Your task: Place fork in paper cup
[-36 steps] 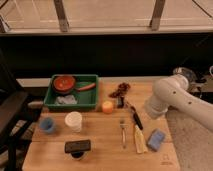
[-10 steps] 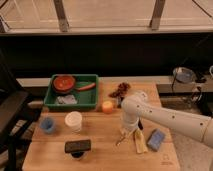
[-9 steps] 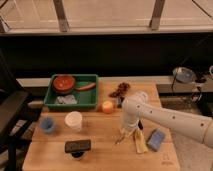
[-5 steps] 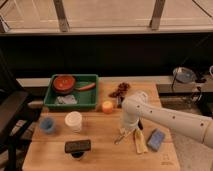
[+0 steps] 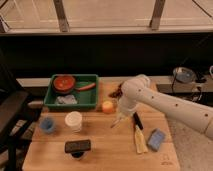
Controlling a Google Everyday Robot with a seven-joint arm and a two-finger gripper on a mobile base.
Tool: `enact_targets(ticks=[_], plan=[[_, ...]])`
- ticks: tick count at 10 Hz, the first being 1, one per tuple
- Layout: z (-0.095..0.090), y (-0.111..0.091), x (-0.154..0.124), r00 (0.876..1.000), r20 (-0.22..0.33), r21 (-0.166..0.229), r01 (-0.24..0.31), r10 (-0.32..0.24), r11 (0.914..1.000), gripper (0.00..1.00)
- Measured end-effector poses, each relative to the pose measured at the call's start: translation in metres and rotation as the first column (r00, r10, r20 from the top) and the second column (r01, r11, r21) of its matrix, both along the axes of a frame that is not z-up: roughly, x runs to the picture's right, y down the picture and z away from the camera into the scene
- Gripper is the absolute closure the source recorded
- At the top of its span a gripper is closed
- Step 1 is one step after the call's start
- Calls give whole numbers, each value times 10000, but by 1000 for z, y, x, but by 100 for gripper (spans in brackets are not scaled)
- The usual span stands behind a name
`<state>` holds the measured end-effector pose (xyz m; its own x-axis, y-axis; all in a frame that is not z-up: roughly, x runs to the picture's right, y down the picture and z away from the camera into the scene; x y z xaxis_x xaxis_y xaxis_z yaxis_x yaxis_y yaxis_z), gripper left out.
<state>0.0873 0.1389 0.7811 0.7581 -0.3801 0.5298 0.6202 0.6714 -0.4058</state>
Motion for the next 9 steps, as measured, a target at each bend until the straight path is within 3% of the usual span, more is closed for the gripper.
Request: enact_targets(ticks=[2,4,9], plan=[[-7,-41,-23,9985,253,84,-486,484,9988,100],[-12,-65,-64,9959,557,-31,-717,718,9974,100],[-14,-67,-70,9957,585,-128,-707,714,9974,100]])
